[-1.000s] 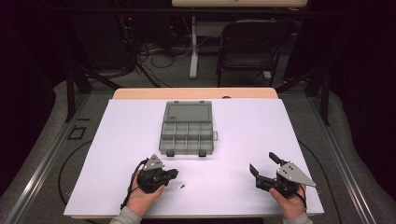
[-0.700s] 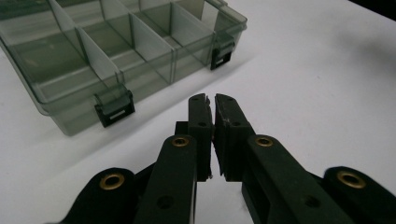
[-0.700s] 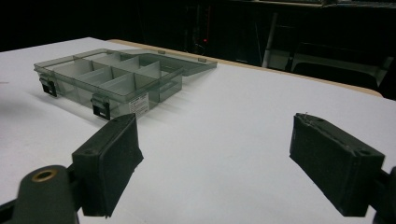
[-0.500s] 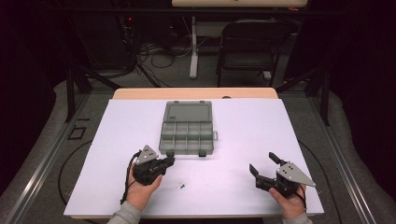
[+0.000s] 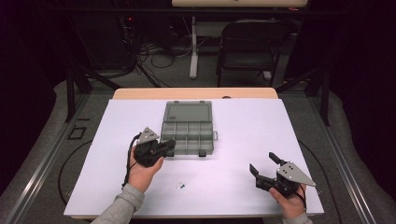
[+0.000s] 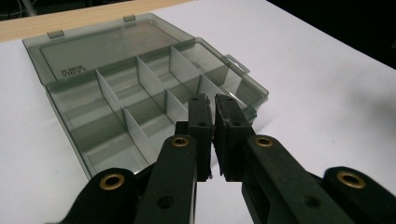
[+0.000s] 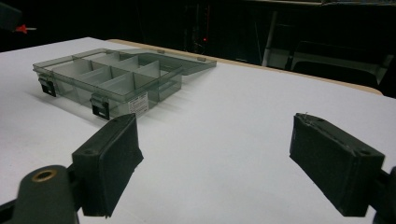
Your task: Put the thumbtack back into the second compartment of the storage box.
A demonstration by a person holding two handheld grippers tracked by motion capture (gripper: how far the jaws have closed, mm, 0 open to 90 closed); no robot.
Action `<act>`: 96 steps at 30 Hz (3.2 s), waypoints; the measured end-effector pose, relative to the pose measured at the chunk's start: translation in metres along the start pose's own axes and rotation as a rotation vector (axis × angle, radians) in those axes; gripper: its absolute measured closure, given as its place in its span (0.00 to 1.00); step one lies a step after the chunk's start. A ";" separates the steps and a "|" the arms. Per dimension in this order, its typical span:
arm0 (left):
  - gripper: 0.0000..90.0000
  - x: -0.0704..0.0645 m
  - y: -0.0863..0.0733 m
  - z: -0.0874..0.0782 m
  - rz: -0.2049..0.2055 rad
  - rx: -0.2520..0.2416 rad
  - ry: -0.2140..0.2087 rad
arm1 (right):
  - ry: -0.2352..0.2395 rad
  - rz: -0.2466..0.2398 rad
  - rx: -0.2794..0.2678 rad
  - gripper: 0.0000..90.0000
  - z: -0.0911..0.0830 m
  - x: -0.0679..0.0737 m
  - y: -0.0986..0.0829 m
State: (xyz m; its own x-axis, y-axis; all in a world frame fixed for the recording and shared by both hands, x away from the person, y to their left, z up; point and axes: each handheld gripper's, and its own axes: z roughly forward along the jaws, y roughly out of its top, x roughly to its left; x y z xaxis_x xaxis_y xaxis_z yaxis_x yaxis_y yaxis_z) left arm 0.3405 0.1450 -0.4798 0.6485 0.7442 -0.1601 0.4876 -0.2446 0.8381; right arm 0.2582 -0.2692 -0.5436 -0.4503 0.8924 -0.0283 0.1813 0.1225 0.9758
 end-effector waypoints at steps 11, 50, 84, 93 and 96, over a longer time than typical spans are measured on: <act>0.95 0.012 0.029 0.014 -0.024 0.030 0.022 | -0.001 0.002 0.003 0.17 0.000 0.000 0.000; 0.95 0.048 0.051 0.088 -0.097 0.190 0.118 | 0.005 0.007 0.005 0.17 0.001 -0.002 -0.001; 0.48 0.053 0.044 0.094 -0.097 0.175 0.137 | 0.008 0.016 0.006 0.17 0.001 -0.003 -0.001; 0.45 0.051 0.042 0.071 -0.081 0.162 0.123 | 0.005 0.013 0.008 0.17 0.001 -0.003 -0.001; 0.43 0.050 0.039 0.061 -0.077 0.153 0.109 | 0.008 0.016 0.011 0.17 0.002 -0.003 -0.001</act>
State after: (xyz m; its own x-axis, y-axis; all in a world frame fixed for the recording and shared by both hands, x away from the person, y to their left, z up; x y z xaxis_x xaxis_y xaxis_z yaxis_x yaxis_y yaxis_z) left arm 0.4272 0.1348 -0.4868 0.5432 0.8249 -0.1564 0.6214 -0.2697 0.7356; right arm 0.2606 -0.2711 -0.5453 -0.4540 0.8910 -0.0106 0.1983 0.1127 0.9736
